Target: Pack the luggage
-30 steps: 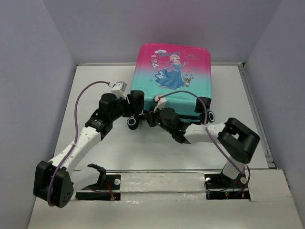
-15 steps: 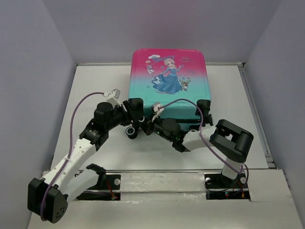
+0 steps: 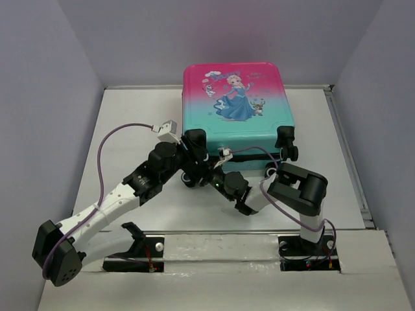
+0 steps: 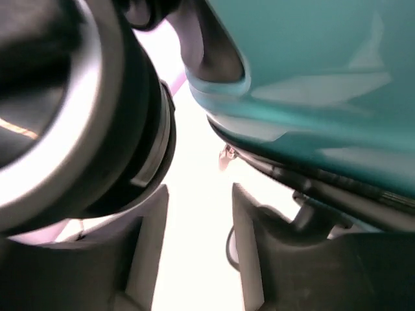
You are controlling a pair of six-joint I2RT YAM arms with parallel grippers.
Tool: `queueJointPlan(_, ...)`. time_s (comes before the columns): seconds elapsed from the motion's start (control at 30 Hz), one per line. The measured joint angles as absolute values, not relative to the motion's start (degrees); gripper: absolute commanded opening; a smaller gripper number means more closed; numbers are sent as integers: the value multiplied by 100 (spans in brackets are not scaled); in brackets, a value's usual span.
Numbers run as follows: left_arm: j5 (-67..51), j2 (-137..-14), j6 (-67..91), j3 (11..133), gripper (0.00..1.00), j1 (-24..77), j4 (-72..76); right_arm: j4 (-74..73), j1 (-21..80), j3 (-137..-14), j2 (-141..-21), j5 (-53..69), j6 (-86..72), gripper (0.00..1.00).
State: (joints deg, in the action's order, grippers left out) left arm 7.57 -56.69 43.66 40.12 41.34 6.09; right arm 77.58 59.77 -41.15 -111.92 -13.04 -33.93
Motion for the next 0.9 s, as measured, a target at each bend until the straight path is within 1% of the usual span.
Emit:
queueJointPlan(0.1, 615, -5660, 4567, 4005, 6, 4342, 607, 7688, 6086, -3540, -10750, -1374, -3874, 89)
queueJointPlan(0.2, 250, -5640, 4965, 3883, 6, 4611, 784, 7078, 6136, -2753, -9751, -1396, -3929, 96)
queueJointPlan(0.27, -23, -5592, 5151, 3715, 8, 4737, 873, 6545, 6165, -2545, -9135, -1396, -3924, 97)
queueJointPlan(0.3, -128, -5548, 5218, 3607, 11, 4786, 967, 6259, 6198, -2480, -8761, -1393, -3918, 98)
queueJointPlan(0.33, -202, -5494, 5284, 3531, 23, 4807, 1050, 5988, 6211, -2434, -8447, -1389, -3903, 98)
queueJointPlan(0.37, -274, -5439, 5334, 3481, 27, 4814, 1081, 5780, 6215, -2405, -8230, -1391, -3900, 98)
queueJointPlan(0.4, -309, -5404, 5369, 3441, 42, 4814, 1116, 5500, 6215, -2355, -7926, -1391, -3894, 99)
queueJointPlan(0.43, -336, -5371, 5391, 3409, 52, 4814, 1127, 5323, 6215, -2318, -7754, -1400, -3874, 99)
queueJointPlan(0.47, -362, -5360, 5393, 3406, 59, 4814, 1129, 5089, 6215, -2279, -7570, -1409, -3857, 100)
queueJointPlan(0.5, -368, -5360, 5393, 3406, 71, 4810, 1129, 4910, 6215, -2239, -7413, -1420, -3835, 100)
queueJointPlan(0.6, -569, -5341, 5216, 3406, 82, 4772, 1199, 4307, 6224, -2224, -7030, -1485, -3636, 100)
queueJointPlan(0.7, -827, -5236, 5039, 3406, 85, 4777, 1299, 3859, 6224, -2390, -6960, -1505, -3415, 100)
queueJointPlan(0.77, -963, -5231, 4958, 3406, 90, 4748, 1326, 3570, 6224, -2626, -6965, -1498, -3183, 100)
queueJointPlan(0.9, -1059, -5223, 4930, 3371, 92, 4604, 1479, 3159, 6243, -3013, -6960, -1472, -2834, 100)
